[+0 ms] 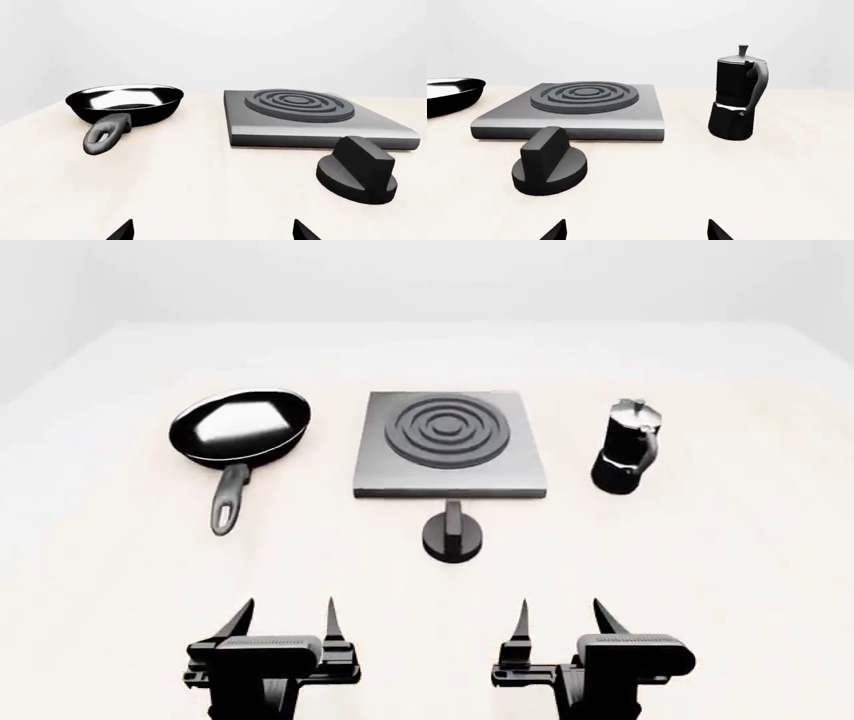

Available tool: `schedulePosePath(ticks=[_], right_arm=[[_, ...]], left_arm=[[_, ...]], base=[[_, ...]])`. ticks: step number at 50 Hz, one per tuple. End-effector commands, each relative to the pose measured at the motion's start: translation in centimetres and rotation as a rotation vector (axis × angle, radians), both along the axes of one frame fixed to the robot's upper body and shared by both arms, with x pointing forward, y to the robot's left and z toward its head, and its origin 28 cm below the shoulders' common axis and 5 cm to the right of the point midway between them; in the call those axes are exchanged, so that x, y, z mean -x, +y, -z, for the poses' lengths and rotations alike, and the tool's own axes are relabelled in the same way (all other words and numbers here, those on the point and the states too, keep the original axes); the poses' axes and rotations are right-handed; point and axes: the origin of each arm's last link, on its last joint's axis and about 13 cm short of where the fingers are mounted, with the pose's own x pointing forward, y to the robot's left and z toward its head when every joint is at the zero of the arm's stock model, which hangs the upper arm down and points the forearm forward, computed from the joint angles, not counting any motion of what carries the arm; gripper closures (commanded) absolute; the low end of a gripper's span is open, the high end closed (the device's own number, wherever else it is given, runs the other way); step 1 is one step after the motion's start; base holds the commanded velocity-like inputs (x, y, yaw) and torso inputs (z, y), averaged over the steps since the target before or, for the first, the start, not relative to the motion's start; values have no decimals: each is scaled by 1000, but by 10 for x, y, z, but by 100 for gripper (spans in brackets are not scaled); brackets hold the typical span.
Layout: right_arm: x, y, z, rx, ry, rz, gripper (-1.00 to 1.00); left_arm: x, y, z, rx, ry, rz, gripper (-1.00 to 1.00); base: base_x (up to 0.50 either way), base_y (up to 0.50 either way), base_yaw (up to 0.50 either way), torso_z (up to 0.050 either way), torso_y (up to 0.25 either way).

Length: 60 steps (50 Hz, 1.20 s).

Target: Turn on the stove and put the frying pan on it.

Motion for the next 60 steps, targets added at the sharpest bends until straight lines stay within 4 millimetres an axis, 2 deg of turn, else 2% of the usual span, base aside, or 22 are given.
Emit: schedulePosePath(ticks=[1,36,39,43,51,60], right_arm=[[0,0,0,1,1,0,-100],[1,-1,-1,-7,-18,1,-100],[1,0,-1,2,-13,11,-100],[2,-2,-7,-52,-22,1,-100],[1,4,-29,-34,27,-6,-100],[3,21,-51,-30,47,-112,-100]], left_arm=[[0,0,0,-1,1,1,-100],[0,0,0,-5,-1,1,-100],[0,0,1,-2,0,0,-100],[0,0,0,-4,0,-1,-100],[0,0,0,-1,1,1,-100],[0,0,0,-1,2,-1,-100]], base=[[500,0,0,0,0],[500,0,0,0,0],[0,0,0,0,0],[0,0,0,0,0],[0,0,0,0,0],[0,0,0,0,0]])
